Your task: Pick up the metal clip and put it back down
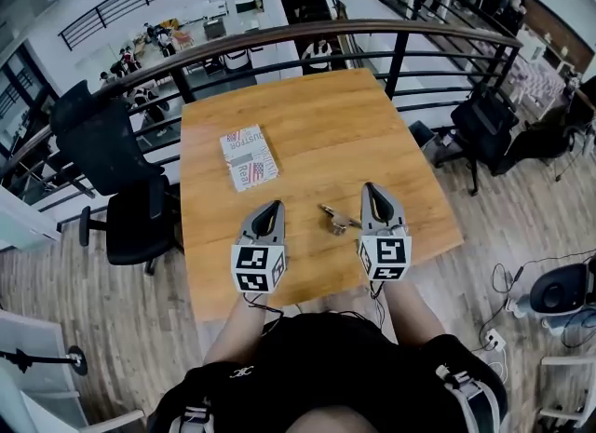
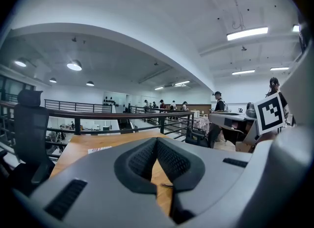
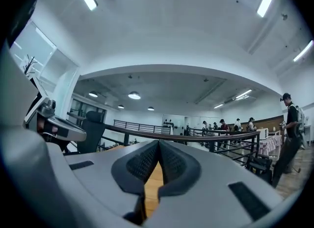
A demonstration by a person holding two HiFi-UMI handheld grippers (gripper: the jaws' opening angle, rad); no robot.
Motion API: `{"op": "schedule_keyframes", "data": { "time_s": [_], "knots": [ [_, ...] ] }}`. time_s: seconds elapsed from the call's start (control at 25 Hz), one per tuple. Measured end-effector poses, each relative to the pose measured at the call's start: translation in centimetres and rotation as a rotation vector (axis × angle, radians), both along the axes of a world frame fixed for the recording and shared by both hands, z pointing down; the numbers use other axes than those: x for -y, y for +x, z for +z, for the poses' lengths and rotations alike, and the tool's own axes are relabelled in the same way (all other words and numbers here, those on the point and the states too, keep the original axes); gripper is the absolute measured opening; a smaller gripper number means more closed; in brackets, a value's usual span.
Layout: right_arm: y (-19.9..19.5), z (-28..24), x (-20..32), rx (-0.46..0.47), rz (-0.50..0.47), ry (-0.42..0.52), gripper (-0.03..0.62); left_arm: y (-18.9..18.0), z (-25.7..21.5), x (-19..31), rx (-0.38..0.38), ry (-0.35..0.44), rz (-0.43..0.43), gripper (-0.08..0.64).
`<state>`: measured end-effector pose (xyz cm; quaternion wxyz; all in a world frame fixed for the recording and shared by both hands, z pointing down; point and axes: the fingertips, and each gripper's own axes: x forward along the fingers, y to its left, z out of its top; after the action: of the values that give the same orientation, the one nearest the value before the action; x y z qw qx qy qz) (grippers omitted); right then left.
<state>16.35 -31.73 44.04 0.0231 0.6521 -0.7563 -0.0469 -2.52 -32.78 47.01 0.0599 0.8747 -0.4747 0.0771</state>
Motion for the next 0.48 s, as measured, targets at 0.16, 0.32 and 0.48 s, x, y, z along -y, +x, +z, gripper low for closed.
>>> {"op": "schedule_keyframes", "data": {
  "time_s": [0.16,0.32,0.48],
  "knots": [
    [-0.7,-0.1,-0.1,-0.006,0.003,0.011,0.014,-0.4,0.1,0.1,0.001,0.006,0.008,0.012],
    [-1.7,0.1,0.4,-0.008,0.001,0.015,0.014,-1.3,0.3,0.7,0.000,0.009,0.004,0.012],
    [-2.5,0.0,1.1,-0.014,-0.003,0.011,0.014,-1.7,0.2,1.4,0.000,0.006,0.015,0.012]
  ]
}}
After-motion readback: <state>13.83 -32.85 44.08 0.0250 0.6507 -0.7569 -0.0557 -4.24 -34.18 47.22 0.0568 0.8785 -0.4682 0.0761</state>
